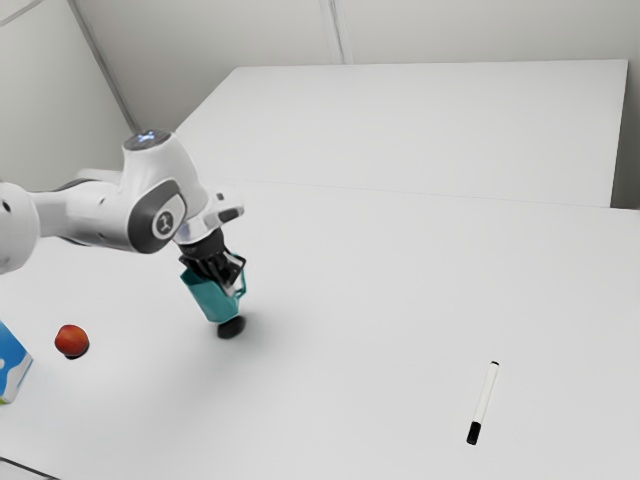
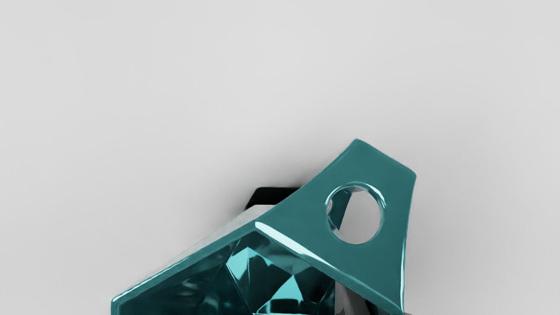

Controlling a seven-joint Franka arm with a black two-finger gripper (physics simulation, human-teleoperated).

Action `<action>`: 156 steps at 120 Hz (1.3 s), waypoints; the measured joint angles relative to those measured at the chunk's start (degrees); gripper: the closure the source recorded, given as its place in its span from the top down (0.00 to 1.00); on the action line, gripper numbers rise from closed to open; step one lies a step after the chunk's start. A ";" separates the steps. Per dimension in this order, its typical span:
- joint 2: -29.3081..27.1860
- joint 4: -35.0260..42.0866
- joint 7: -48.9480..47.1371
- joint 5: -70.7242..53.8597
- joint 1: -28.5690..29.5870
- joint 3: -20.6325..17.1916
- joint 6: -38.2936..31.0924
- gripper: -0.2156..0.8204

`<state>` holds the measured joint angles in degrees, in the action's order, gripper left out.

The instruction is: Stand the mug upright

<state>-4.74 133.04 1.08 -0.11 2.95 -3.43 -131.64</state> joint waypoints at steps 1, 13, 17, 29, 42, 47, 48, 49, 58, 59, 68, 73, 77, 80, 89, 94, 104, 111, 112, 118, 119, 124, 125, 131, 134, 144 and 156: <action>0.07 -0.01 -0.05 0.00 -0.01 0.00 -0.01 0.05; 0.85 -0.03 -0.67 0.01 -0.03 0.00 -0.13 0.05; 1.12 -0.03 -0.88 0.01 -0.04 0.00 -0.17 0.05; 1.80 -0.09 -1.45 0.01 -0.19 0.00 -0.26 0.05; 2.41 -0.21 -1.98 0.01 -0.39 0.00 -0.31 0.05; 2.65 -0.29 -2.16 0.01 -0.44 0.00 -0.33 0.05; 2.70 -0.30 -2.20 0.01 -0.44 0.00 -0.33 0.05; 2.74 -0.32 -2.23 0.01 -0.45 0.00 -0.33 0.05; 3.11 -0.37 -2.52 0.01 -0.47 0.00 -0.35 0.05; 3.16 -0.37 -2.55 0.01 -0.47 0.00 -0.35 0.05; 3.49 -0.38 -2.80 0.01 -0.45 0.00 -0.37 0.05; 3.74 -0.39 -2.93 0.01 -0.44 0.00 -0.37 0.05; 3.89 -0.39 -3.02 0.01 -0.42 0.00 -0.38 0.05; 3.98 -0.39 -3.09 0.01 -0.41 0.00 -0.38 0.05; 4.15 -0.39 -3.28 0.01 -0.38 0.00 -0.38 0.05; 4.24 -0.39 -3.38 0.01 -0.36 0.00 -0.38 0.05; 4.53 -0.39 -3.56 0.01 -0.32 0.00 -0.39 0.05; 4.62 -0.39 -3.67 0.02 -0.30 0.01 -0.39 0.05; 4.62 -0.39 -3.68 0.02 -0.28 0.00 -0.39 0.06; 4.64 -0.39 -3.75 0.05 -0.26 0.00 -0.38 0.08; 4.65 -0.39 -3.76 0.05 -0.26 0.00 -0.38 0.09; 4.65 -0.39 -3.80 0.07 -0.24 0.00 -0.38 0.13; 4.64 -0.39 -3.81 0.07 -0.24 0.00 -0.38 0.14; 4.57 -0.39 -3.86 0.08 -0.23 0.00 -0.38 0.20; 4.47 -0.39 -3.88 0.12 -0.22 0.00 -0.37 0.23; 3.80 -0.39 -3.94 0.28 -0.13 -0.07 -0.35 0.36; 2.38 -0.39 -4.00 0.38 -0.14 -0.08 -0.31 0.51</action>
<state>-2.37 132.65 -2.92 0.27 2.81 -3.51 -131.95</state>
